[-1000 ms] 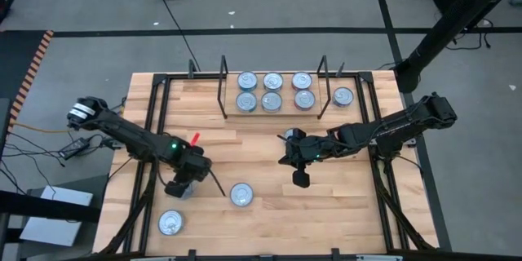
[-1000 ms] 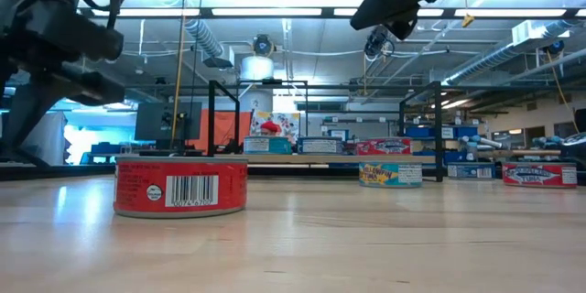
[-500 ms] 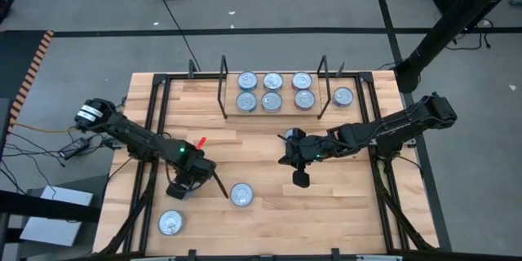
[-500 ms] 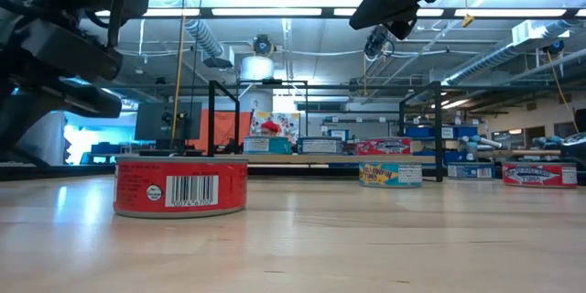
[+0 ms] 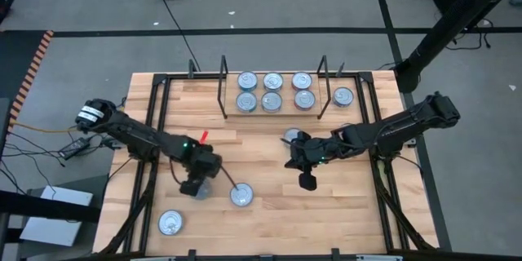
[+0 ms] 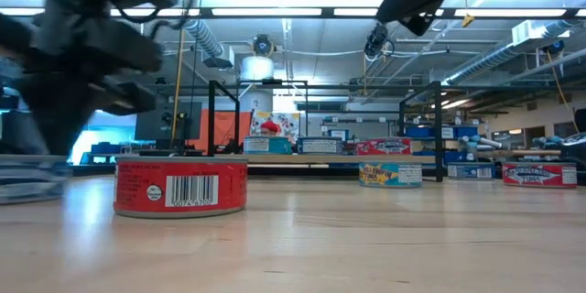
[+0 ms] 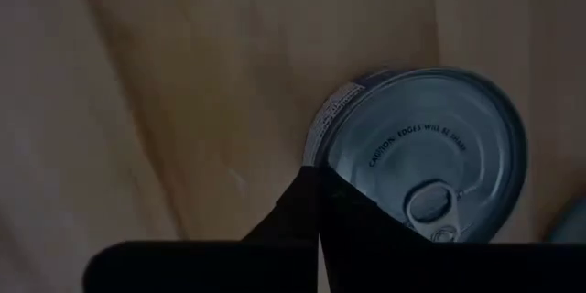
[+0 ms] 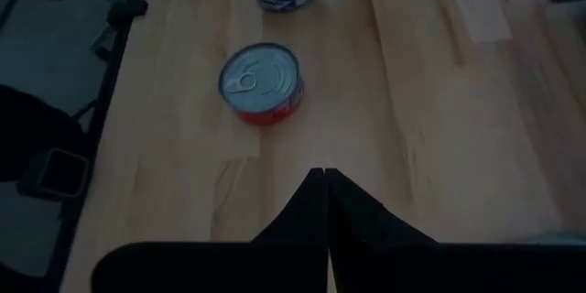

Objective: Stack canned seafood by type on shelf
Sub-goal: Stack the blue tuna can on top of the blue tuna can on the shelf

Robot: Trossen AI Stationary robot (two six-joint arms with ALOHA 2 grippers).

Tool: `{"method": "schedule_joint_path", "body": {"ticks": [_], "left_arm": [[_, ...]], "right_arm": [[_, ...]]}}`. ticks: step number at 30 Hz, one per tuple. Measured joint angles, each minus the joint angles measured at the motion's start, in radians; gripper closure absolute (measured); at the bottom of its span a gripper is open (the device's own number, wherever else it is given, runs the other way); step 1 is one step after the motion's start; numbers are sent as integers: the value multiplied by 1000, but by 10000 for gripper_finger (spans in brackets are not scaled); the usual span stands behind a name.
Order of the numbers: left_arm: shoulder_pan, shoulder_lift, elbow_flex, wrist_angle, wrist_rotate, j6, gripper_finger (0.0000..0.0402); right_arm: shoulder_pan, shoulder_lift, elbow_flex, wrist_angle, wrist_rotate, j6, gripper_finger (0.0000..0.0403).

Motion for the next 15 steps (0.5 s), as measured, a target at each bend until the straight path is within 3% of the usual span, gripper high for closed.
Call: {"method": "schedule_joint_path", "body": {"ticks": [7, 15], "left_arm": [[131, 10, 1, 194, -13, -24, 400], [215, 126, 8, 410, -25, -39, 401]], "right_arm": [[40, -69, 0, -77, 7, 89, 400], [89, -69, 0, -110, 35, 188, 400]]}}
